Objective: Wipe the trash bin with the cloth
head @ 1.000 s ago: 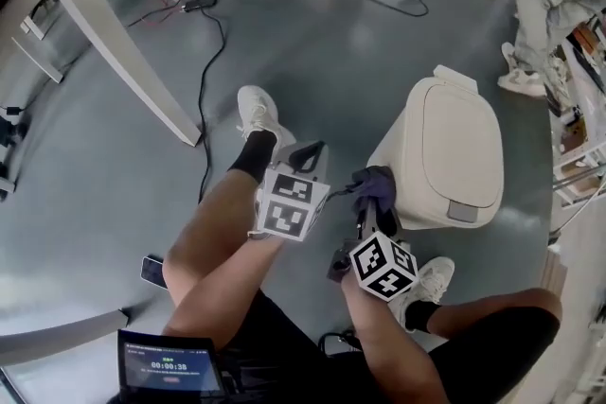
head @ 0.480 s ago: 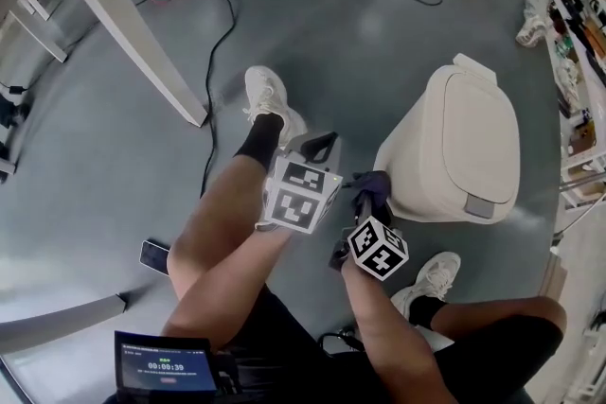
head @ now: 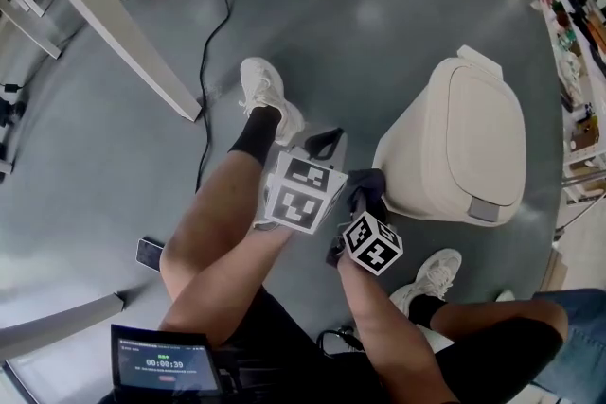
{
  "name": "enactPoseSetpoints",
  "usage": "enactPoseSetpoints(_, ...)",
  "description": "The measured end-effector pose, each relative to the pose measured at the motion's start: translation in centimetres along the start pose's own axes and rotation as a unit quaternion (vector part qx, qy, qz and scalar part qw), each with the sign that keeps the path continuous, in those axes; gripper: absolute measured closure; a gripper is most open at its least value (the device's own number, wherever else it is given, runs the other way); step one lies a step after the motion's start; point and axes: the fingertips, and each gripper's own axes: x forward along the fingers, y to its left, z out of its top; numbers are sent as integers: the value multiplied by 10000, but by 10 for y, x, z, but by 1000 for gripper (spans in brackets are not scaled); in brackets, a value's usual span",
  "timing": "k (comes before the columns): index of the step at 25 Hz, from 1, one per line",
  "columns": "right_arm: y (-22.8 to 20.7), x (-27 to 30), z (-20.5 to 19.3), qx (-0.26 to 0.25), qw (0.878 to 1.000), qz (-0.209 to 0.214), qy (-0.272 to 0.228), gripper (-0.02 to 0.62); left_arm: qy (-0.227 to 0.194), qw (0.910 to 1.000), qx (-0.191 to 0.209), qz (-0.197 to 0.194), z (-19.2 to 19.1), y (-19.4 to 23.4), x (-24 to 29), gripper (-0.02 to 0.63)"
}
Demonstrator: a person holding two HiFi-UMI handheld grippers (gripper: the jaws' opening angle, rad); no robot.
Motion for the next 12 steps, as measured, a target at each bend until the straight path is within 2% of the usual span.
enactPoseSetpoints(5,20,-15,23,9,9989,313,-347,506,16,9999,25,117,0,6,0,609)
enactPoseSetpoints(12,57,-54,93,167,9883,762,-1314,506,-193,9997,-170,27,17,2,-11,609)
